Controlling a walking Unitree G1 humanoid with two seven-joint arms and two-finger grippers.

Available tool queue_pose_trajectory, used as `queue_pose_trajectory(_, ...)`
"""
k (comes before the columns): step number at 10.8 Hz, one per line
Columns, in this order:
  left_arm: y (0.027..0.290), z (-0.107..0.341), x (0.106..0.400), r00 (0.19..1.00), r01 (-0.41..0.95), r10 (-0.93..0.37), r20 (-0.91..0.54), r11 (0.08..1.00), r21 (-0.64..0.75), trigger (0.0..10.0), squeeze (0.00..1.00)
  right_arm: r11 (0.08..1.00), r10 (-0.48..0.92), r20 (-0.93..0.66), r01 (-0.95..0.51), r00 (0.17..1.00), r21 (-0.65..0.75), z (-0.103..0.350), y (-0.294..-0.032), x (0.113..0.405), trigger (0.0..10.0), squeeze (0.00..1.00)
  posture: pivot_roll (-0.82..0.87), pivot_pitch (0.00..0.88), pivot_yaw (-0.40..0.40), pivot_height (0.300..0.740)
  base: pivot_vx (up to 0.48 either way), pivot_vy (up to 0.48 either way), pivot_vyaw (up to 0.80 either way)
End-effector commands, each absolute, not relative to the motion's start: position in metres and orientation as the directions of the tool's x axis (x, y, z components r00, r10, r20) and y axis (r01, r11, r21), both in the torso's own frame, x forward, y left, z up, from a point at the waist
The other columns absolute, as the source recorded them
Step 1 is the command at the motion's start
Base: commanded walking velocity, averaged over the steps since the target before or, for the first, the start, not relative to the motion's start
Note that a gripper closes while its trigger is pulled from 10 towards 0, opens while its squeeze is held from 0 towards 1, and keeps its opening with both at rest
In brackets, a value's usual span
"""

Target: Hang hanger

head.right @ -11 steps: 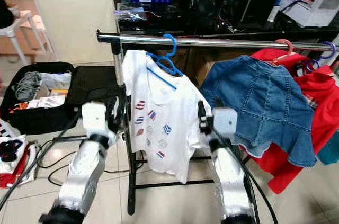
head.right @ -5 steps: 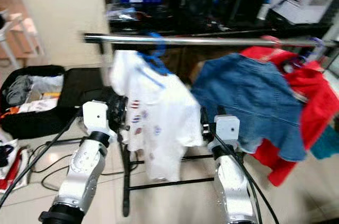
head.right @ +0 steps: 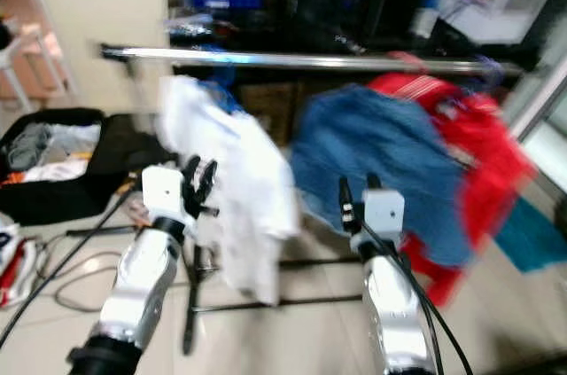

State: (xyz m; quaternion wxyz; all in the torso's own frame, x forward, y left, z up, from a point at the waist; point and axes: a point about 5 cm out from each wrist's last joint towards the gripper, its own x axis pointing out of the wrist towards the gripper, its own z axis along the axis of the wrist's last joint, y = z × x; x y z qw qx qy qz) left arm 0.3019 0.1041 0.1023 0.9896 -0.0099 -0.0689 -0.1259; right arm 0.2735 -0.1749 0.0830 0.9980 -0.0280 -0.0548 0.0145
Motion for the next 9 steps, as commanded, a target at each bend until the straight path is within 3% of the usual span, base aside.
queue_pose_trajectory(1, 0.0998, 0.1058, 0.3038, 0.951, 0.273, -0.272, 0.149, 0.962, 0.012, 10.0, 0.00, 0.999, 0.015, 0.122, -0.009, 0.992, -0.049, 0.0862, -0.1768, 0.2754, 10.0, 0.00, 0.10, 0.011, -0.034, 0.740, 0.000, -0.416, 0.00)
queue_pose_trajectory(4, 0.1008, 0.1057, 0.3043, 0.949, 0.276, -0.275, 0.151, 0.961, 0.016, 10.0, 0.00, 0.998, 0.015, 0.118, -0.009, 0.993, -0.056, 0.0853, -0.1750, 0.2770, 10.0, 0.00, 0.11, 0.011, -0.033, 0.740, 0.170, -0.363, 0.00)
queue_pose_trajectory(9, 0.1000, 0.1054, 0.3038, 0.951, 0.272, -0.270, 0.154, 0.962, 0.007, 10.0, 0.00, 0.998, 0.020, 0.121, -0.012, 0.992, -0.061, 0.0865, -0.1735, 0.2793, 10.0, 0.00, 0.11, 0.018, -0.042, 0.740, 0.000, 0.000, 0.00)
